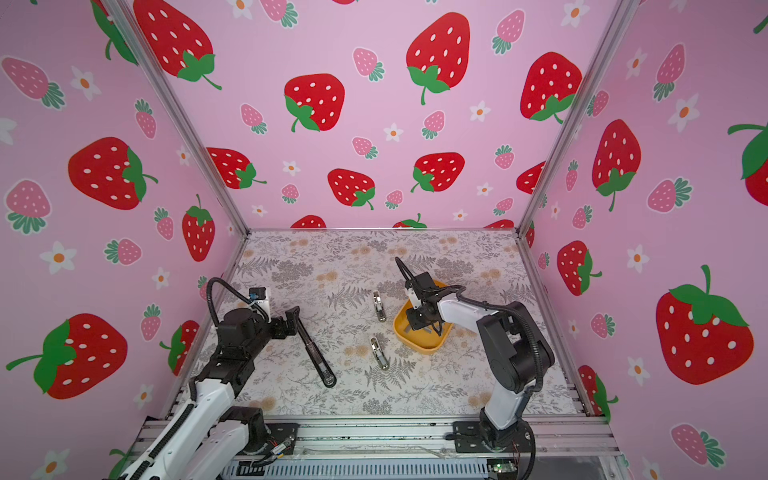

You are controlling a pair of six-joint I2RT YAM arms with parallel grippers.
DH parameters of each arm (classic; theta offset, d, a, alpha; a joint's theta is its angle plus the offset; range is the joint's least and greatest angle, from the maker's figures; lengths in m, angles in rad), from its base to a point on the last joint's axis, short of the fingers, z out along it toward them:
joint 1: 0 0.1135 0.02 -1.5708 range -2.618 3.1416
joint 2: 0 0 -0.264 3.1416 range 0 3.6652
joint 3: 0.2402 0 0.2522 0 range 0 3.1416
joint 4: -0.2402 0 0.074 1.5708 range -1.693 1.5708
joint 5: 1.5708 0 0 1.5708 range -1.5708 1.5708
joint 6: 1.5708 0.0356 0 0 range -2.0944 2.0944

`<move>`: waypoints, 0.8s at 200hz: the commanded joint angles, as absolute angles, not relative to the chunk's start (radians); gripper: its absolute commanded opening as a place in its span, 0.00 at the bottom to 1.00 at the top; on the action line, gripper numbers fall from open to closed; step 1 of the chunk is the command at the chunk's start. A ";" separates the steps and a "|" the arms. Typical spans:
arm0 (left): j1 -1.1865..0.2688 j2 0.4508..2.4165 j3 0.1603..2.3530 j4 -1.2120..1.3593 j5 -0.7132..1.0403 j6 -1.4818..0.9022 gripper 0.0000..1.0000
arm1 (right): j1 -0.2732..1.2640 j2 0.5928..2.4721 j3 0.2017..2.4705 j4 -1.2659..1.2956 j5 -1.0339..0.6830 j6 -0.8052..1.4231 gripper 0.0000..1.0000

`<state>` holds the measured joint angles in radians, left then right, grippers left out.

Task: Load the staples into the stapler
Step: 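Move the right gripper over the yellow tray while the left gripper shifts, then lower the right gripper into the yellow tray and pinch a staple strip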

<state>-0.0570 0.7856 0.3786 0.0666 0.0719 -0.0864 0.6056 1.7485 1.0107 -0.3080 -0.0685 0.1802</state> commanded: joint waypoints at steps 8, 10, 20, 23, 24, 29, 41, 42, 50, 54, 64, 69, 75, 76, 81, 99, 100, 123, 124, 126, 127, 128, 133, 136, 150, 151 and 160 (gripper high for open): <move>-0.060 0.804 0.384 0.120 0.091 -0.032 0.99 | 0.608 1.785 1.046 -0.295 -0.083 0.128 0.35; -0.060 0.805 0.384 0.120 0.091 -0.029 0.99 | 0.609 1.787 1.046 -0.293 -0.080 0.129 0.35; -0.060 0.811 0.383 0.123 0.090 -0.020 0.99 | 0.611 1.799 1.049 -0.296 -0.073 0.123 0.36; -0.060 0.812 0.383 0.126 0.089 -0.018 0.99 | 0.611 1.801 1.049 -0.297 -0.074 0.122 0.35; -0.060 0.813 0.384 0.126 0.089 -0.017 0.99 | 0.611 1.802 1.048 -0.297 -0.073 0.121 0.35; -0.060 0.814 0.382 0.129 0.089 -0.014 0.99 | 0.615 1.805 1.049 -0.299 -0.071 0.121 0.35; -0.058 0.816 0.380 0.140 0.084 -0.012 0.99 | 0.619 1.802 1.042 -0.294 -0.063 0.124 0.36; -0.057 0.816 0.380 0.141 0.084 -0.011 0.99 | 0.619 1.801 1.042 -0.293 -0.063 0.123 0.36; -0.058 0.818 0.380 0.144 0.084 -0.009 0.99 | 0.623 1.802 1.039 -0.293 -0.060 0.123 0.37; -0.057 0.819 0.382 0.144 0.084 -0.009 0.99 | 0.624 1.802 1.038 -0.294 -0.056 0.121 0.37; -0.056 0.824 0.385 0.146 0.084 -0.010 0.99 | 0.630 1.803 1.038 -0.296 -0.044 0.118 0.37; -0.055 0.826 0.386 0.147 0.085 -0.009 0.99 | 0.635 1.803 1.038 -0.296 -0.035 0.117 0.37; -0.057 0.830 0.389 0.149 0.087 -0.009 0.99 | 0.640 1.805 1.038 -0.296 -0.023 0.115 0.38; -0.057 0.831 0.390 0.150 0.087 -0.009 0.99 | 0.641 1.805 1.038 -0.296 -0.022 0.115 0.37; -0.056 0.834 0.392 0.149 0.087 -0.011 0.99 | 0.645 1.808 1.037 -0.295 -0.014 0.115 0.37; -0.055 0.845 0.399 0.153 0.090 -0.016 0.99 | 0.662 1.822 1.030 -0.293 0.031 0.118 0.35; -0.055 0.845 0.399 0.153 0.090 -0.016 0.99 | 0.663 1.823 1.030 -0.293 0.034 0.118 0.35; -0.055 0.841 0.398 0.157 0.092 -0.031 0.99 | 0.675 1.833 1.013 -0.288 0.075 0.124 0.34; -0.055 0.840 0.397 0.157 0.092 -0.032 0.99 | 0.675 1.834 1.013 -0.287 0.076 0.124 0.34; -0.055 0.840 0.397 0.157 0.092 -0.033 0.99 | 0.676 1.833 1.011 -0.287 0.079 0.125 0.34; -0.055 0.839 0.397 0.157 0.092 -0.035 0.99 | 0.676 1.834 1.011 -0.287 0.080 0.126 0.34; -0.055 0.838 0.397 0.157 0.093 -0.035 0.99 | 0.676 1.833 1.010 -0.288 0.081 0.127 0.34; -0.055 0.836 0.396 0.157 0.092 -0.037 0.99 | 0.678 1.833 1.009 -0.290 0.093 0.131 0.35; -0.055 0.835 0.396 0.158 0.092 -0.038 0.99 | 0.678 1.832 1.008 -0.291 0.097 0.133 0.35; -0.055 0.829 0.396 0.156 0.092 -0.042 0.99 | 0.678 1.821 1.001 -0.293 0.112 0.142 0.36; -0.055 0.828 0.396 0.155 0.092 -0.041 0.99 | 0.678 1.820 1.001 -0.293 0.113 0.141 0.36; -0.055 0.824 0.396 0.154 0.092 -0.042 0.99 | 0.678 1.812 0.997 -0.291 0.112 0.144 0.36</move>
<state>-0.0570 0.8421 0.3786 0.1280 0.0826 -0.0376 0.6724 1.7954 1.0309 -0.2554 0.0677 0.1440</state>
